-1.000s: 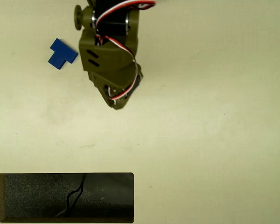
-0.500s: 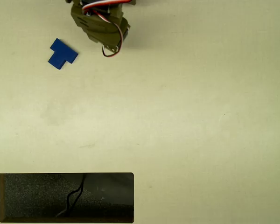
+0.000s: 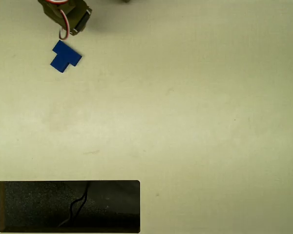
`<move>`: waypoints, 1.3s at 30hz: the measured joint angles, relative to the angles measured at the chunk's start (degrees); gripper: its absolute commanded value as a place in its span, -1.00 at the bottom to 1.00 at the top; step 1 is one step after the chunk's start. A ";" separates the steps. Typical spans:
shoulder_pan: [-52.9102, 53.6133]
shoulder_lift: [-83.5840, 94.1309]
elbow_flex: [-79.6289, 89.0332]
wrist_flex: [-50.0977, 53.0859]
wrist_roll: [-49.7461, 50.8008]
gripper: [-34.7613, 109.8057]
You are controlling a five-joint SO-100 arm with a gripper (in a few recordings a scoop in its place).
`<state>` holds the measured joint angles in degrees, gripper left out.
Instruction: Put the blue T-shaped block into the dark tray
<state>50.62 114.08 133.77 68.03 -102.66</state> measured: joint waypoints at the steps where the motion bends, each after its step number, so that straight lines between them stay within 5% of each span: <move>1: 0.62 -2.20 -0.97 -1.85 -0.44 -0.52; 9: 2.46 -20.39 -10.55 -13.01 -2.55 -0.52; 18: -0.26 -27.07 -16.17 -14.15 -2.64 -0.52; 39: -28.65 -34.89 -27.69 -15.64 19.34 -0.52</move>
<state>21.97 79.19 106.08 52.38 -83.32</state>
